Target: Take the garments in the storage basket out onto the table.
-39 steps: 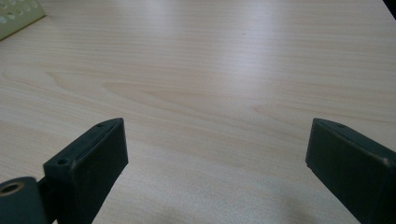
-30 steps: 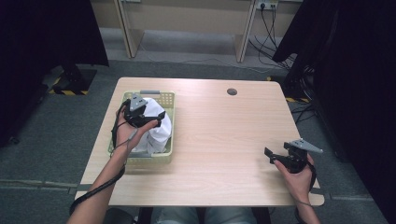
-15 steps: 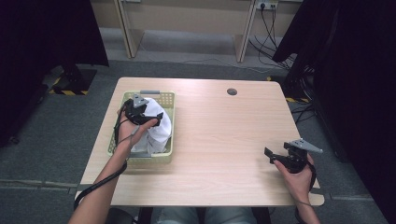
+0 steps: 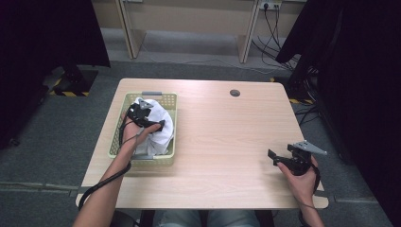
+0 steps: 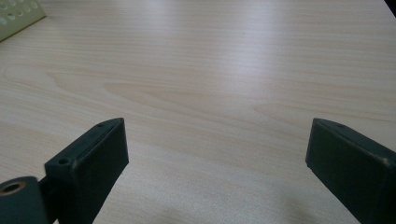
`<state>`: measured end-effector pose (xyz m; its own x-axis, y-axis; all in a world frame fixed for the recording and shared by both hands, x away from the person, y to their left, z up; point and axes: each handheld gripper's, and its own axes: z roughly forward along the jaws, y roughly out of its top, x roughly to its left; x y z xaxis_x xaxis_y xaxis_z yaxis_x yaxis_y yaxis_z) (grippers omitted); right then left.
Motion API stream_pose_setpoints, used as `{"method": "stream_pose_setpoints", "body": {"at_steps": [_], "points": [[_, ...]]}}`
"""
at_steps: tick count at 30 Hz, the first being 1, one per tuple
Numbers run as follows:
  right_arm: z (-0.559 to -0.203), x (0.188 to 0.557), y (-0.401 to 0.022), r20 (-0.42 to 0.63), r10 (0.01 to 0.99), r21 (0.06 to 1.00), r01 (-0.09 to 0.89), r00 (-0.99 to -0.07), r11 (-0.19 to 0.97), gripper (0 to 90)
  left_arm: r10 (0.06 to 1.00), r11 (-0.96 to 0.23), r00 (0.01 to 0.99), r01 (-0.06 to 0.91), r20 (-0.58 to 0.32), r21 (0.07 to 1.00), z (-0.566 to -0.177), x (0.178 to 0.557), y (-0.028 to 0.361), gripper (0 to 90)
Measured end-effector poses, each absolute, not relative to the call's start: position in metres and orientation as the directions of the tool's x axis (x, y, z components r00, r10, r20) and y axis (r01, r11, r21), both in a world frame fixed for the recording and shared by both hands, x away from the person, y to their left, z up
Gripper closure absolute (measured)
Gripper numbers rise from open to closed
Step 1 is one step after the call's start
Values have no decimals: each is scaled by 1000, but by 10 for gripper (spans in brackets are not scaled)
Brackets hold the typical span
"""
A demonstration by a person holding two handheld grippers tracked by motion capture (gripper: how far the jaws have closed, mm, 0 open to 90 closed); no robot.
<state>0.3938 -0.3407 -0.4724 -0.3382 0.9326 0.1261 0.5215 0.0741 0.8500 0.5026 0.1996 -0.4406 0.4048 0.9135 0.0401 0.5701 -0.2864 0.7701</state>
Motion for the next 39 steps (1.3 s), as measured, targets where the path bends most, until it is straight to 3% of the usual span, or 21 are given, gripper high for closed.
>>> {"method": "stream_pose_setpoints", "body": {"at_steps": [4,8,10,11,13,14,17,23,31,39], "points": [[-472,394,-341,127,932,850,522,-338,74,63,910,-280,415,586,16,760,-444,503,200,58],[-472,394,-341,127,933,849,523,-338,74,63,898,-266,438,598,-30,756,-451,505,203,138],[-472,394,-341,127,932,850,522,-338,74,63,896,-262,442,600,-40,756,-452,505,204,256],[-472,394,-341,128,932,850,522,-338,73,63,893,-265,448,596,-40,758,-453,505,204,256],[-472,394,-341,129,933,849,523,-337,71,63,886,-280,462,586,-30,761,-452,505,204,416],[-472,394,-341,129,933,849,523,-337,71,63,883,-282,468,581,-31,763,-452,506,204,416],[-472,394,-341,131,932,849,523,-337,70,63,881,-277,471,578,-37,768,-452,506,204,591],[-472,394,-342,143,931,849,525,-335,58,64,878,-257,475,562,-53,786,-451,504,204,738],[-473,394,-343,147,931,850,524,-334,54,64,881,-223,470,506,-50,833,-444,496,207,817],[-473,394,-344,150,931,851,523,-332,49,63,885,-151,461,415,-64,897,-432,487,214,826]]}}
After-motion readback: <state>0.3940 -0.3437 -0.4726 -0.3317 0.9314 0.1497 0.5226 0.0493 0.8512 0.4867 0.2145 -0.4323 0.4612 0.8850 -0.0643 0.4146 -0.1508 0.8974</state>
